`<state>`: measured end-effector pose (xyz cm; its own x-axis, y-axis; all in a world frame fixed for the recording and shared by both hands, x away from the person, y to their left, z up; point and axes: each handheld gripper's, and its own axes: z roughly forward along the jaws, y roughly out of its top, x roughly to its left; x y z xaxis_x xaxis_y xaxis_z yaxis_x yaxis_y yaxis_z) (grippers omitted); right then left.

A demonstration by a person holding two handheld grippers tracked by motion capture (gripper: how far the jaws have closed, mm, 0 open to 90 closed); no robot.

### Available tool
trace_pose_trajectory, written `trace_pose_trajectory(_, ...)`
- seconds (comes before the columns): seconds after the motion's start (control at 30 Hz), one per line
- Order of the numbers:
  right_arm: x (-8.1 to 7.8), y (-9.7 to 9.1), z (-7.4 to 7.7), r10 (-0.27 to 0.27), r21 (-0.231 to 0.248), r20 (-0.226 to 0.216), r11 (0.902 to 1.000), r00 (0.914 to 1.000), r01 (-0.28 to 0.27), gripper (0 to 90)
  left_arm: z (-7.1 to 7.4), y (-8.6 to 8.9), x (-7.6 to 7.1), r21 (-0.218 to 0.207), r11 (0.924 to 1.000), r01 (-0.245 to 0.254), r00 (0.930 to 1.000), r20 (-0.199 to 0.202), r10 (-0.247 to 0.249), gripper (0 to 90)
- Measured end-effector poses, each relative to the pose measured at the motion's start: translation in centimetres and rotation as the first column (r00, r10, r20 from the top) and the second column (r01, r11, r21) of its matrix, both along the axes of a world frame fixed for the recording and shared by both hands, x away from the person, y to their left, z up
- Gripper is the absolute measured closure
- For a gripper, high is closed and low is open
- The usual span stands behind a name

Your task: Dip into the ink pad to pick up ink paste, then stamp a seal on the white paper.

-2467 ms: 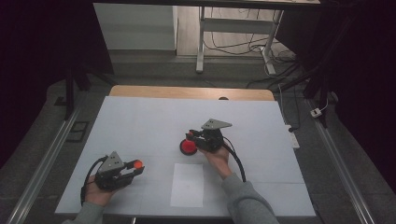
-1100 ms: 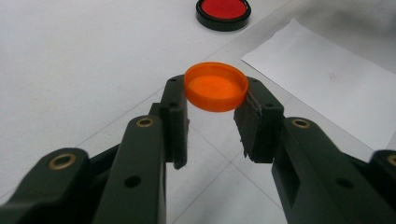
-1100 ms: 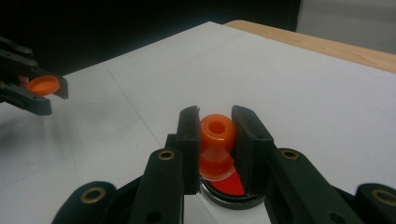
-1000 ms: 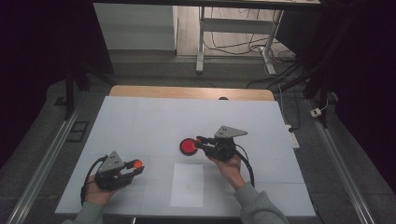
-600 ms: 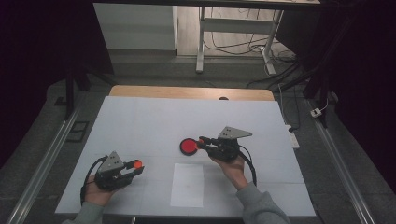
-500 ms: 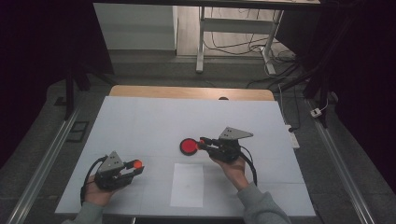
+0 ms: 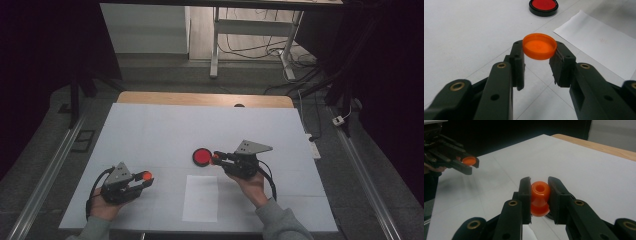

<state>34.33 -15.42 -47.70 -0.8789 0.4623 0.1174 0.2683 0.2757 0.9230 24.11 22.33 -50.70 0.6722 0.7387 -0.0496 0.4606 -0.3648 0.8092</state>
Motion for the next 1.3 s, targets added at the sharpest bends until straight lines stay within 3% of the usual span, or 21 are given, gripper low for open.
trace_pose_trajectory(1.3, -1.9, 1.3, -1.5, 0.085, -0.039, -0.034, 0.9955, 0.9958, -0.087, 73.3, 0.0, 0.0, 0.0, -0.002, 1.0, 0.001, 1.0, -0.002, -0.001, 65.4)
